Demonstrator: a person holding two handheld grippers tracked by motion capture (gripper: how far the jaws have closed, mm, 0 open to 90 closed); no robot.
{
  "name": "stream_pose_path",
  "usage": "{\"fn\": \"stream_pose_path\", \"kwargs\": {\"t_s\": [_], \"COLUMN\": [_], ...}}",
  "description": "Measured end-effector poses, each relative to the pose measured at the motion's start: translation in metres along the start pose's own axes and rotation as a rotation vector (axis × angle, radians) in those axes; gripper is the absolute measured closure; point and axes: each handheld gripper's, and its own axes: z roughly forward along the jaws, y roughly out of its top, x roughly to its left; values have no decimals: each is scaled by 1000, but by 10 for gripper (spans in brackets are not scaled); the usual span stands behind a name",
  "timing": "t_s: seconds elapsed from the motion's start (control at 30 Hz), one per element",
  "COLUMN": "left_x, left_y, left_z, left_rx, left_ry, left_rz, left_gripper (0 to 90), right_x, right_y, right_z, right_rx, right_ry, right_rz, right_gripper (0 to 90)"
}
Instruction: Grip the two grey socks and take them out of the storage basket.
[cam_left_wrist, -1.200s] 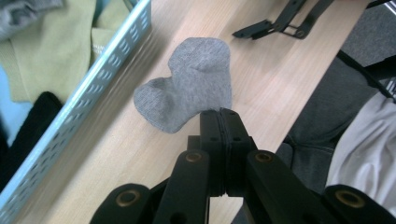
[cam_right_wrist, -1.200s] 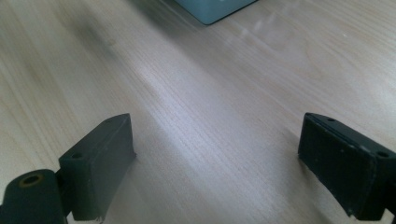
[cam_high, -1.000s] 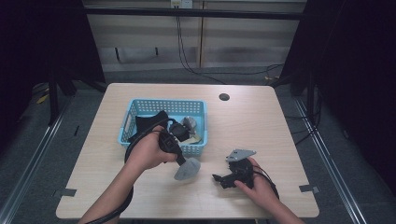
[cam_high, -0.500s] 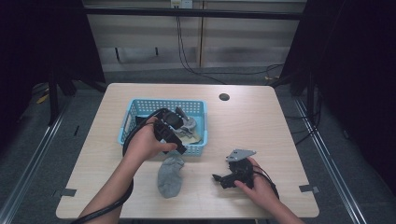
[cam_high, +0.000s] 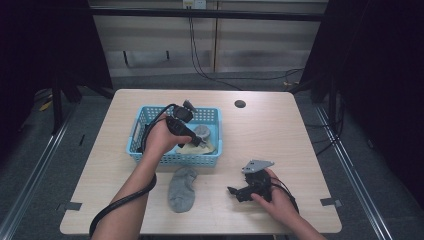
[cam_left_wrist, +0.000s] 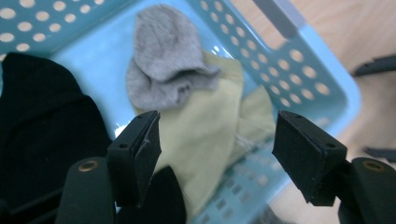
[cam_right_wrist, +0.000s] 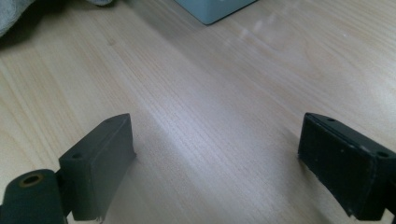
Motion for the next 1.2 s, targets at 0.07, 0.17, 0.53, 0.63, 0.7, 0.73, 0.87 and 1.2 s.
{"fn": "stream_pose_path", "kwargs": {"t_s": [0.07,0.17,0.53,0.63,0.7,0.73,0.87,1.2], "left_x": [3,6,18,22,24,25,26,28], "left_y": [3,8,24,25,26,26,27,27], "left_z": [6,14,38,45,50,51,58,76], "left_rx": [-1,-2,-22,-28,-31,-26,-22,10], "left_ry": [-2,14,34,42,46,46,41,31], "left_rz": [-13,-27,-58,-79,-81,-86,-90,-122], "left_gripper": [307,305,299,294,290,286,283,364], "right_x": [0,0,0,0,0,0,0,0], "right_y": [0,0,0,0,0,0,0,0], "right_z": [0,0,0,0,0,0,0,0], "right_rx": [0,1,-1,-1,-2,-2,-1,1], "right_ry": [-1,-1,-3,-2,-3,-3,-3,0], "right_rz": [-1,-1,-4,-2,-3,-3,-4,-1], "right_gripper": [101,101,101,101,101,101,101,101]}}
